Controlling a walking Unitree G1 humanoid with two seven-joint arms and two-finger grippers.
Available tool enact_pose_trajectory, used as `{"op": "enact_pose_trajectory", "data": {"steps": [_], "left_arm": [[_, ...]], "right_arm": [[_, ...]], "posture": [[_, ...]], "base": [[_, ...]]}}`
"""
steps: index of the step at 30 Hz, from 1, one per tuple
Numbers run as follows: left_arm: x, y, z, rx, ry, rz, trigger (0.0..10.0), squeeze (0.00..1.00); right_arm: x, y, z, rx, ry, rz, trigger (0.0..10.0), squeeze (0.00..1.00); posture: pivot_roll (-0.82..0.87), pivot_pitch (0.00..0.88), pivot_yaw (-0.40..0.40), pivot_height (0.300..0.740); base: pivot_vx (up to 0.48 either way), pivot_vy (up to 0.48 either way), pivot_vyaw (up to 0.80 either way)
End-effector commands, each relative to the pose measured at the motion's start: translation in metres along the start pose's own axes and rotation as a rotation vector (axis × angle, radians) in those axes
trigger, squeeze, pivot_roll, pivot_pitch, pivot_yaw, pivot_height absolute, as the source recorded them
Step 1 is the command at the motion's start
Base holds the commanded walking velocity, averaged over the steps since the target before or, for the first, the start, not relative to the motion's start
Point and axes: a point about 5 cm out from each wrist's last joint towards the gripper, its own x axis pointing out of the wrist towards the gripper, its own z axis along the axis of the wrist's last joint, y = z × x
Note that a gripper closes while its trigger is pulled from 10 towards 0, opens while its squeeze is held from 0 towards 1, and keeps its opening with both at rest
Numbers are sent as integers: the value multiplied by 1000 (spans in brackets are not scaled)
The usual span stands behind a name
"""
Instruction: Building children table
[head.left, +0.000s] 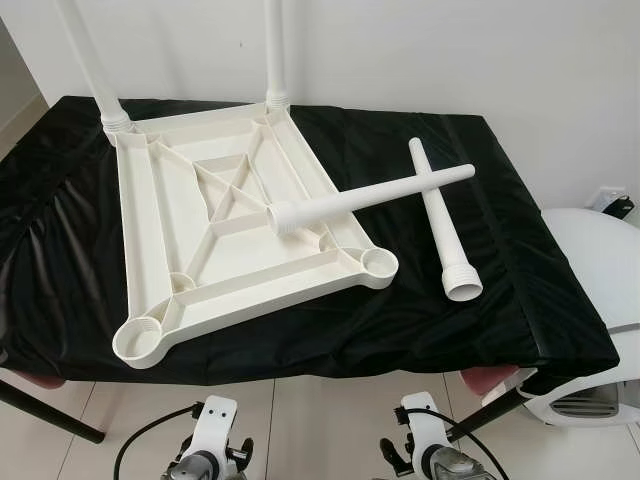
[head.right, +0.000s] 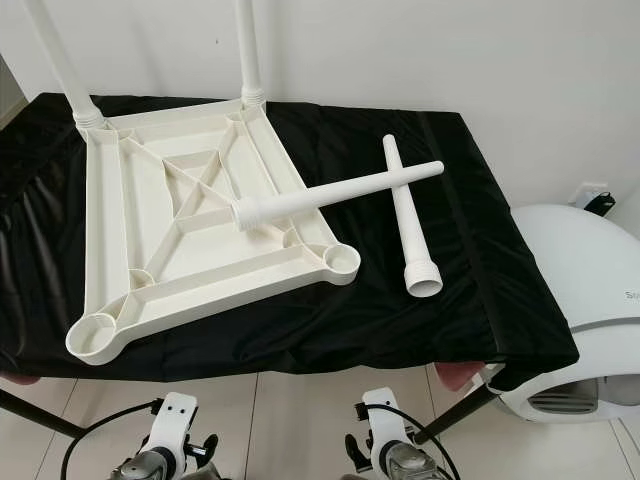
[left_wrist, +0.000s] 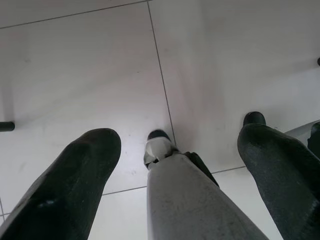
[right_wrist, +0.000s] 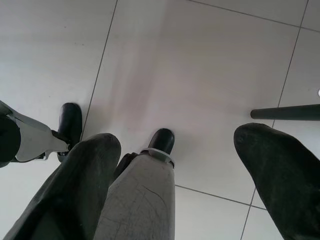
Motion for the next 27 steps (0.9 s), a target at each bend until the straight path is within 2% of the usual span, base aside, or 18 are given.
{"op": "enact_pose_trajectory", "data": {"steps": [1, 27], "left_arm": [[0, -1, 0, 4, -6, -1, 10000, 0], [-1, 0, 0, -10, -12, 3, 10000, 0]], "right_arm": [[0, 2, 0, 5, -4, 6, 10000, 0], [0, 1, 1, 5, -10, 7, 10000, 0]], "posture": [[13, 0, -15, 740], [18, 0, -14, 740]], "base": [[0, 0, 0], [0, 0, 0]]}}
